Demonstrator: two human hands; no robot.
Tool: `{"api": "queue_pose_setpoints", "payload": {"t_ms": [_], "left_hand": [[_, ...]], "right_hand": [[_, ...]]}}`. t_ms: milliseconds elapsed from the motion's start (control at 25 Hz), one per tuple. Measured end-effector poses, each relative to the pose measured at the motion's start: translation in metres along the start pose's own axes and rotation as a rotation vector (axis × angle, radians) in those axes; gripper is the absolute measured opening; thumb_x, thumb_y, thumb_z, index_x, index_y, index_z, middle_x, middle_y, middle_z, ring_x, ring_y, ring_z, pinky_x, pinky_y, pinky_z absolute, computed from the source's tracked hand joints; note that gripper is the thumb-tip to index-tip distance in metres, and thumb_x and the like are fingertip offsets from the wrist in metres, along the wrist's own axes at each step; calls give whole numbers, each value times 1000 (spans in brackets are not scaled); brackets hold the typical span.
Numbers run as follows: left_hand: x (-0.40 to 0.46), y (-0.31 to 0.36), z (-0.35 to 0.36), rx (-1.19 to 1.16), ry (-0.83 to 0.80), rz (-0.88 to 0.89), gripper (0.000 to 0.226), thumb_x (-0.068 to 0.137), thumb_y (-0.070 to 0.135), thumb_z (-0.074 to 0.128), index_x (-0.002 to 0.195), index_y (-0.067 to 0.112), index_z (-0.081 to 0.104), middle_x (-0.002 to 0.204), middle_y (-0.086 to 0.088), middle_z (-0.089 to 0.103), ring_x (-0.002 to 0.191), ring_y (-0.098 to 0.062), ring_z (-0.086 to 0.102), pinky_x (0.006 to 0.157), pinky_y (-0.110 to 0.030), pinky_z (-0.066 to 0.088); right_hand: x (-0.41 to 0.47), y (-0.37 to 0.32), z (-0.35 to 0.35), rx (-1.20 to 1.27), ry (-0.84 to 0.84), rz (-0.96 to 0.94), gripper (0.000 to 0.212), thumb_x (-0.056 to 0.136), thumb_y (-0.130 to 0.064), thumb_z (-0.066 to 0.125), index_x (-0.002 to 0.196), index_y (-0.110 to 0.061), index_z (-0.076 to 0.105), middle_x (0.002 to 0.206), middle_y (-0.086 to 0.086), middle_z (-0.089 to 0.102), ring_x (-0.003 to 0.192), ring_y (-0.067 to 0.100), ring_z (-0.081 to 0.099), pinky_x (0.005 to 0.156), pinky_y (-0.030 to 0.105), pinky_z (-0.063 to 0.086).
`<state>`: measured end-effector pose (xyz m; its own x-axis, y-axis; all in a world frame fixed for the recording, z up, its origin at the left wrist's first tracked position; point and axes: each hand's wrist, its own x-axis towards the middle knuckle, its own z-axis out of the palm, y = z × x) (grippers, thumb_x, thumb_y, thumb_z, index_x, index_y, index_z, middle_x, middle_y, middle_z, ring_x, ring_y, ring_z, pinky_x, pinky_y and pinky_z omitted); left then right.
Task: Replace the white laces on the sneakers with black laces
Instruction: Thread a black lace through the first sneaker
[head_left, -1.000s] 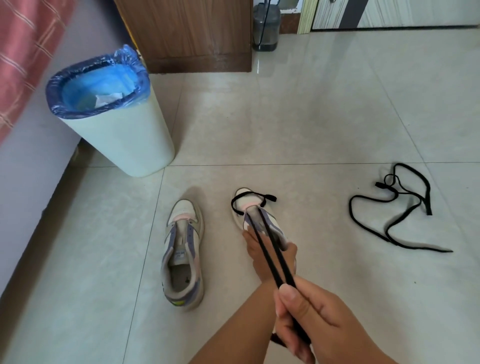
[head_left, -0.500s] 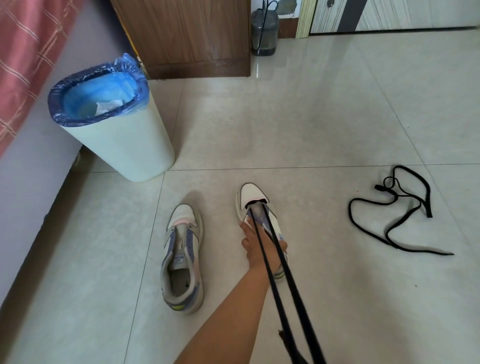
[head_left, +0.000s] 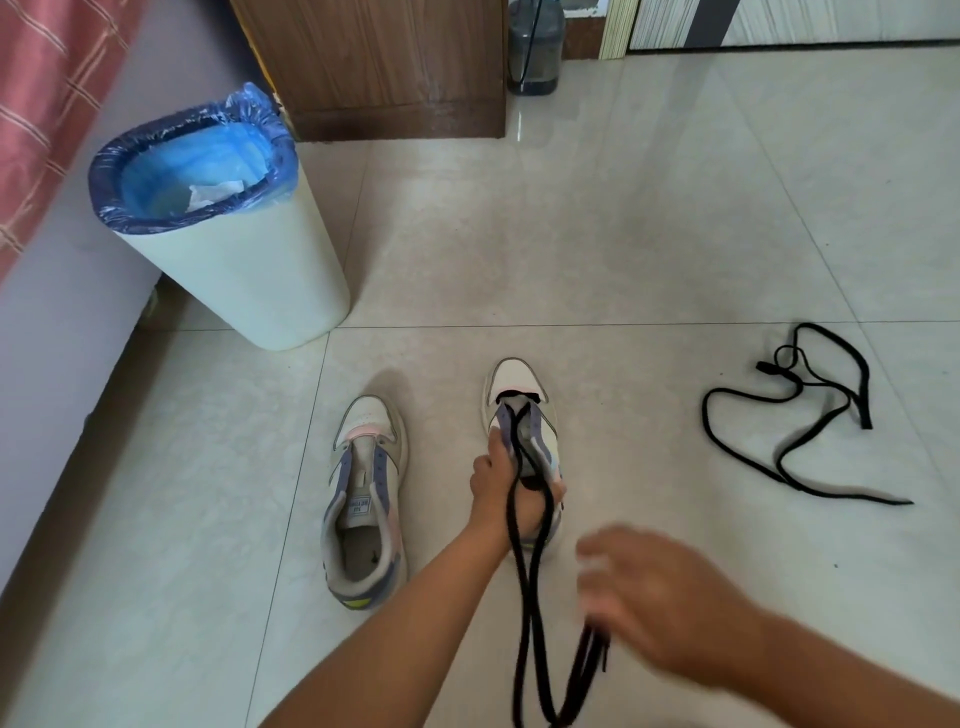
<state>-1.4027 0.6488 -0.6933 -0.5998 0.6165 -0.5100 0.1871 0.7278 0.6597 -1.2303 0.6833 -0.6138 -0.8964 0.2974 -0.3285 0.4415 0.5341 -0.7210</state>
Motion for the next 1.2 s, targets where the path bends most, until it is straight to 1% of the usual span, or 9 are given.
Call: {"api": "queue_pose_setpoints", "payload": {"t_ms": [80,120,240,320,440,520,760,1040,1200], "left_hand": [[-13,-12,6,51,-7,-25,83,70,56,56,138,18,26,118,-12,51,110,-32,51,94,-41,45],[-22,-14,7,51,-49,-24,85,73,54,60,141,19,22,123,-11,46,115,-30,48,97,-38,43],[-43,-30,4,45,-237,-26,95,75,43,69,147,21,12,134,-8,33,126,-25,37,102,-31,37],[-39,-30,-11,-44,-318,-55,78,76,38,66,141,20,26,133,-6,39,119,-22,45,97,-31,43],[-12,-13,-36,-186,-166,-55,28,92,27,54,117,17,52,107,2,56,99,-15,55,78,-23,42],[8,-6,-43,-101,-8,19,14,93,26,54,99,14,58,93,2,61,91,-17,58,73,-24,40],[36,-10,-28,-114,7,67,11,89,19,62,81,11,62,81,-4,64,81,-22,61,80,-35,50],[47,-18,-37,-116,-182,137,21,93,11,53,73,16,56,71,4,55,75,-14,50,72,-25,40],[39,-20,-32,-115,-144,156,21,96,17,49,75,18,51,73,7,53,71,-10,49,63,-16,37]], "right_hand": [[44,14,-13,-97,387,37,49,99,-45,24,94,-17,64,92,-3,58,89,18,56,72,25,44],[66,25,-21,-137,418,161,36,99,-38,34,103,-16,62,96,-2,59,93,18,55,74,25,42],[113,46,-13,62,290,367,24,95,-29,52,113,-15,59,102,3,61,93,17,56,76,24,39],[127,48,-5,45,254,363,23,92,-28,57,111,-15,61,98,3,59,93,19,56,75,23,37],[131,53,0,41,275,377,16,89,-24,61,103,-15,64,97,3,58,92,19,56,74,22,38],[130,54,-1,46,294,368,13,88,-22,62,98,-15,65,97,3,60,91,17,56,76,24,41],[129,56,-1,64,325,327,10,90,-17,58,94,-14,67,96,3,63,91,17,56,81,26,43],[135,61,-3,311,257,381,10,92,-13,54,91,-11,64,98,13,65,87,20,55,83,34,46],[135,61,-2,282,240,370,9,93,-16,54,93,-13,62,97,14,63,85,19,54,80,32,45]]}}
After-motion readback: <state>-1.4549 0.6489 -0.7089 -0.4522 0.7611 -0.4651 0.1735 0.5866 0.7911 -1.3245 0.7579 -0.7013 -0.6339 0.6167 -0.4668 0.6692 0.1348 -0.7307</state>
